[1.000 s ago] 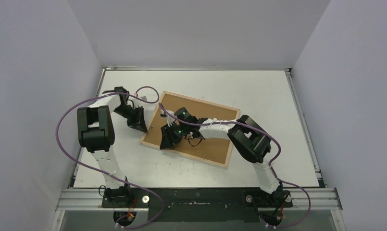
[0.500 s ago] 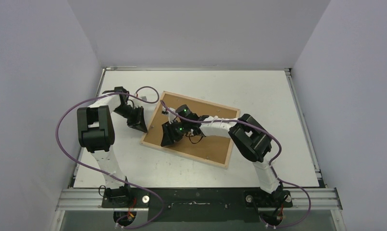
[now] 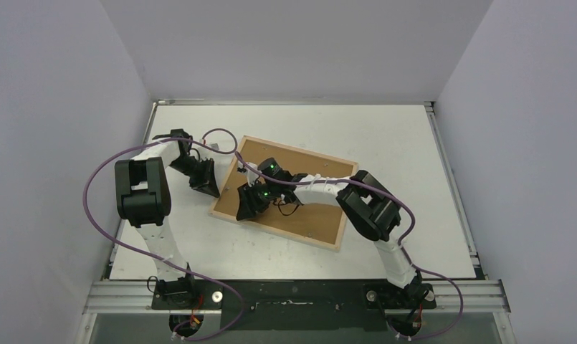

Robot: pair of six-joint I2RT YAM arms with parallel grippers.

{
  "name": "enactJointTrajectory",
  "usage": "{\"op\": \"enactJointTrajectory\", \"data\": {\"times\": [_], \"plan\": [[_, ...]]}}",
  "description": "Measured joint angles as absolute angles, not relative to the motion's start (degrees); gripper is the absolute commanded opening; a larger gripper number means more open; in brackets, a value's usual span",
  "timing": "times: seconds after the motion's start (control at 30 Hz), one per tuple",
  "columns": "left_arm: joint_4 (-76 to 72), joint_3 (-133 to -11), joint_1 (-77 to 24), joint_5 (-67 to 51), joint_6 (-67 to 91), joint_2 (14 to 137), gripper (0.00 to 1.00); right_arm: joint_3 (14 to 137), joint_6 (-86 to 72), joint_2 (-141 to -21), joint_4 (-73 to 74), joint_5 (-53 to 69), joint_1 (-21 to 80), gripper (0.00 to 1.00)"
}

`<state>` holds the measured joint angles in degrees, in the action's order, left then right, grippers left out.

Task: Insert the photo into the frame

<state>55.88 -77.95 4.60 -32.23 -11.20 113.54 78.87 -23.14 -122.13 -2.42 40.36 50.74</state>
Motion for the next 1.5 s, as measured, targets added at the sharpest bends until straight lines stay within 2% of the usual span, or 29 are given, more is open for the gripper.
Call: {"op": "enactJointTrajectory", "data": {"times": [1.5], "plan": [[55.88, -77.95, 4.67, -32.25, -11.22, 113.54, 0.0, 78.54, -24.77, -122.58, -3.86, 40.77, 52.75, 0.4]]}}
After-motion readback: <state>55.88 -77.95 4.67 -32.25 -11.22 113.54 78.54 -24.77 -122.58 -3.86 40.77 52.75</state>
